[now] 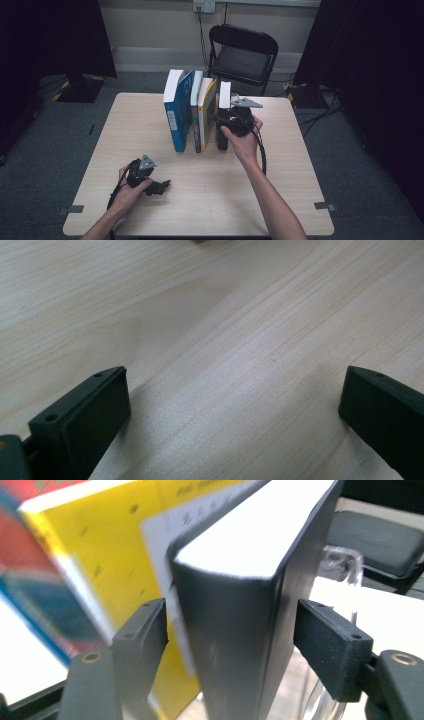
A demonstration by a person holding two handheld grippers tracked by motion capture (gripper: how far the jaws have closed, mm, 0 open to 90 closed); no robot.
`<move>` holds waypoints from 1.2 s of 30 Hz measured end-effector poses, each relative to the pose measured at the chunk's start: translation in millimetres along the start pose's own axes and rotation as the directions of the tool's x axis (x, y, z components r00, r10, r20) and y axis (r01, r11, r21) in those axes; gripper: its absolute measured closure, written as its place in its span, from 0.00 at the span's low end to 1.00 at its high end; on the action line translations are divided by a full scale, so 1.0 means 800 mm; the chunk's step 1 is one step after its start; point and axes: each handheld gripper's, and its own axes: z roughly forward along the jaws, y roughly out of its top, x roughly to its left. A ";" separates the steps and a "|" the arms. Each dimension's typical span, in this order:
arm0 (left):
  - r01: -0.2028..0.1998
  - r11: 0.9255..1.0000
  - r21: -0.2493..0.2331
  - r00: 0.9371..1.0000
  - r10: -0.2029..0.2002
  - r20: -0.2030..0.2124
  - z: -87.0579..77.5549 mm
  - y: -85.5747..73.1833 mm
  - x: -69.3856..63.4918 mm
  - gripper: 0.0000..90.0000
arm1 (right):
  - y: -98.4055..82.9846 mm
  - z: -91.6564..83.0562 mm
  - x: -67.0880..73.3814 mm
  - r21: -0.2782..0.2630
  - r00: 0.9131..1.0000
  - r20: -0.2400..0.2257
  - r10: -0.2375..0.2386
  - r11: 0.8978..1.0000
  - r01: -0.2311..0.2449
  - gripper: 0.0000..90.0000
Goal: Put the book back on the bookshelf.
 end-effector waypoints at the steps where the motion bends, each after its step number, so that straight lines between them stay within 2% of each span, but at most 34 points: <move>1: 0.001 1.000 0.000 1.000 -0.001 0.000 0.000 0.000 0.000 0.00 | 0.003 0.003 0.000 -0.004 1.000 0.007 0.002 1.000 -0.002 0.32; 6: 0.000 1.000 0.000 1.000 0.000 0.000 0.000 0.000 0.000 0.00 | 0.008 0.016 0.001 -0.021 0.999 0.046 0.006 1.000 -0.005 0.38; 11: 0.000 1.000 0.000 1.000 0.000 0.001 0.000 0.000 0.000 0.00 | 0.009 0.012 0.006 -0.013 0.997 0.074 -0.036 0.999 0.037 0.45; 18: 0.000 1.000 0.000 1.000 0.000 0.000 0.000 0.000 0.000 0.00 | 0.008 0.011 0.004 -0.013 0.997 0.068 -0.044 0.999 0.045 0.45; 24: 0.000 1.000 0.001 1.000 0.000 0.000 0.000 0.000 0.000 0.00 | 0.003 0.009 -0.001 -0.028 1.000 0.022 -0.018 0.999 0.019 0.41; 30: 0.000 1.000 0.000 1.000 0.000 0.000 0.000 0.000 0.000 0.00 | -0.012 0.014 -0.003 -0.016 1.000 0.001 -0.017 1.000 0.017 0.34; 33: 0.000 1.000 0.000 1.000 0.000 0.000 0.000 0.000 0.000 0.00 | -0.021 0.016 -0.003 -0.002 1.000 0.000 -0.021 1.000 0.021 0.36; 36: 0.000 1.000 0.000 1.000 0.000 -0.001 0.000 0.000 0.000 0.00 | -0.029 0.017 -0.007 0.018 1.000 -0.008 -0.005 1.000 0.005 0.39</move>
